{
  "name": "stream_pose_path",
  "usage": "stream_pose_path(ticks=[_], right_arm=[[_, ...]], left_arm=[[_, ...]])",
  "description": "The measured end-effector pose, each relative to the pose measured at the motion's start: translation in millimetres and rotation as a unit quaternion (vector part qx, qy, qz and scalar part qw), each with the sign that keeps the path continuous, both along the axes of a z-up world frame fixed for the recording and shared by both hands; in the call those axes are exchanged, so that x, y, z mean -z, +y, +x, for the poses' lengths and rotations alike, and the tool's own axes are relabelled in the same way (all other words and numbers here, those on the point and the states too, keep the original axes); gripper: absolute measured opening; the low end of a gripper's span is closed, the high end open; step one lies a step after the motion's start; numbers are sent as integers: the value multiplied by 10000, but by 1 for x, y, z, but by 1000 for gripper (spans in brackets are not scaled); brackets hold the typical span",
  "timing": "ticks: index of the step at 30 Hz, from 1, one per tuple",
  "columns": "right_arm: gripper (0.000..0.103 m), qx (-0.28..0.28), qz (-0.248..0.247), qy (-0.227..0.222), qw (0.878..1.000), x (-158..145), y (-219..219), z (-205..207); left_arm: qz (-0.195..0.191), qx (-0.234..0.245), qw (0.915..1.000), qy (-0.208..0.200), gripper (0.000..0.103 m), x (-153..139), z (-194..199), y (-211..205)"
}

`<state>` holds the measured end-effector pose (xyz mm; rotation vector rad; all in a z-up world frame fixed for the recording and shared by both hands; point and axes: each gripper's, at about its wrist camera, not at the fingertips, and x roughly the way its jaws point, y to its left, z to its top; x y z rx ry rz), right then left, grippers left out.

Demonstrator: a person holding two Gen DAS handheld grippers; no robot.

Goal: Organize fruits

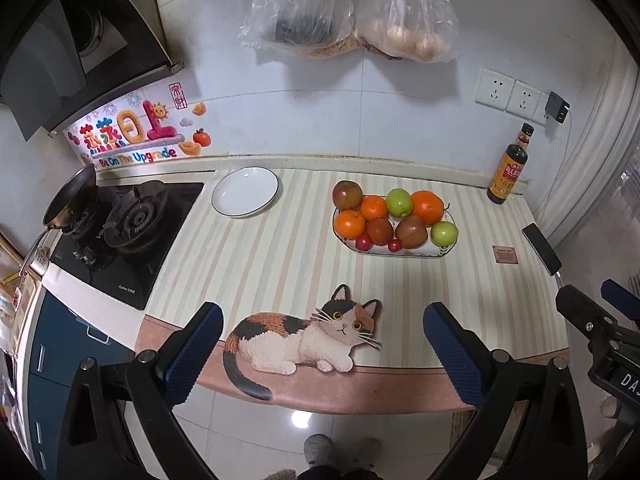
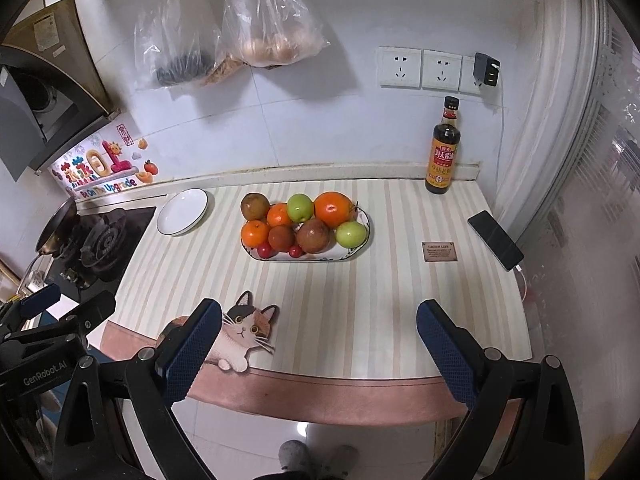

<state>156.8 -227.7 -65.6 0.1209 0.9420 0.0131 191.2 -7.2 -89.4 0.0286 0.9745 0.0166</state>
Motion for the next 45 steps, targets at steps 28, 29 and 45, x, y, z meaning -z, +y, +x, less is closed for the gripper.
stream_pose_path(ticks=[28,29,45], right_arm=[[100,-31,12,24,10000,1,3,-1],[100,-37,12,31,10000,1,3,-1],[100,-70,-80,7,9999,-4,2,-4]], left_arm=[[-37,11,10000,-29,103,-6,0,-3],[-21,13,10000,-38,103,-6,0,-4],[25,25,10000,-60,103,-6,-4,-7]])
